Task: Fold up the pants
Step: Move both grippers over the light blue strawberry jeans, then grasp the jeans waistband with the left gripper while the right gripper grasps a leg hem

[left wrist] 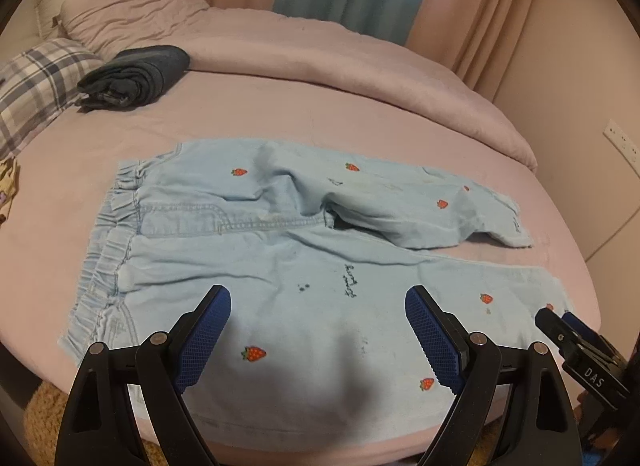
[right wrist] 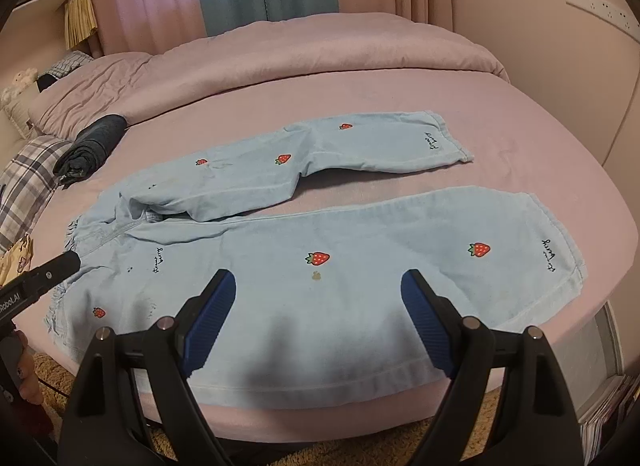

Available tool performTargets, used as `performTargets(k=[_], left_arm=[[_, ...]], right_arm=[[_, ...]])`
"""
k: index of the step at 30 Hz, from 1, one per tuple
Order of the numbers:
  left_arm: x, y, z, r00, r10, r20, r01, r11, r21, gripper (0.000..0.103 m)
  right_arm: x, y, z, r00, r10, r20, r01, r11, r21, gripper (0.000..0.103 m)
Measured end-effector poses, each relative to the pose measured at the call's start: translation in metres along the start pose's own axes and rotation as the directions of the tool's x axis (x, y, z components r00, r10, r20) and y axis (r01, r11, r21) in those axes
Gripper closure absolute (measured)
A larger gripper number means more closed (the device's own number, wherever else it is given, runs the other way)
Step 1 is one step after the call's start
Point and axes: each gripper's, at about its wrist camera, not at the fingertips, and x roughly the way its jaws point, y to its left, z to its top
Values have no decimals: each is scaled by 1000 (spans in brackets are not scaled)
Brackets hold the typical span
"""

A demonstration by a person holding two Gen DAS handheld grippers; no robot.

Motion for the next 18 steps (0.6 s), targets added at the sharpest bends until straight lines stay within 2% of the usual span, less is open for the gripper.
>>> performTargets(k=[6,13,18], left_arm=[[12,3,-2,1000,12,-21,-12,1000,4,21],[25,8,-3,998,28,-60,-28,1000,-3,25],[27,10,3,997,24,-71,-25,1000,-14,32]], right_arm=[[10,-3,3,1000,-8,8,8,1000,13,22],[23,-9,2,1000,-11,-26,12,1000,23,24],[29,-12,3,999,7,-37,-6,1000,31,29]])
